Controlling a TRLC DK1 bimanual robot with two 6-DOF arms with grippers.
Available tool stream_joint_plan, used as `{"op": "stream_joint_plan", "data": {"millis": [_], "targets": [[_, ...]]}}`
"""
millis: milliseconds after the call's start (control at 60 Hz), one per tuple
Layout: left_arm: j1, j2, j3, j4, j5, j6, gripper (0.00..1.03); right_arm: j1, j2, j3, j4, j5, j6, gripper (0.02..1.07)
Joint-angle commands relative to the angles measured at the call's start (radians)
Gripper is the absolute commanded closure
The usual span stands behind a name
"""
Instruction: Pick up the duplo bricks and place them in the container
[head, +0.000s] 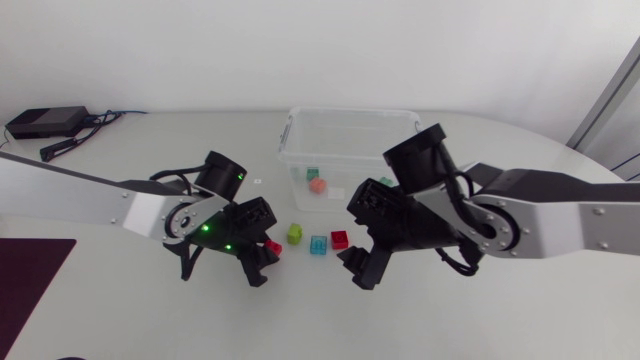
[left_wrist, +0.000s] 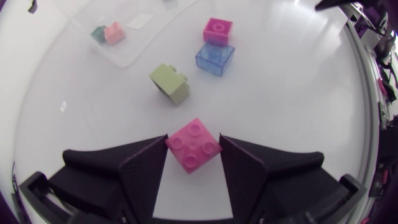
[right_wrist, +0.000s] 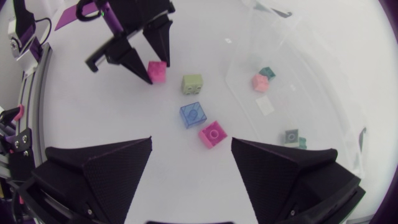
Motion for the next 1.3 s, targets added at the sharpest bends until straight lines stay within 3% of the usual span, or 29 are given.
{"op": "stream_joint_plan", "data": {"millis": [0, 250, 600, 1283], "targets": [[0.032, -0.086, 0.01, -0.04, 0.023, 0.026, 0.74, -0.005, 0.069, -0.017, 0.018, -0.019, -0.043, 0.14], [0.088, -0.232, 0.098, -0.166, 0.086, 0.057, 0.74, -0.042, 0.175, 0.014, 0.067, -0.047, -0.083, 0.14], [0.053, -0.259, 0.314, -0.231, 0.115, 0.049, 0.74, -0.086, 0.274, 0.074, 0.09, -0.075, -0.132, 0.15], [0.01, 0.158, 0.783, -0.223, 0.141, 0.006, 0.73, -0.146, 0.426, 0.223, 0.027, -0.133, -0.252, 0.18]]}}
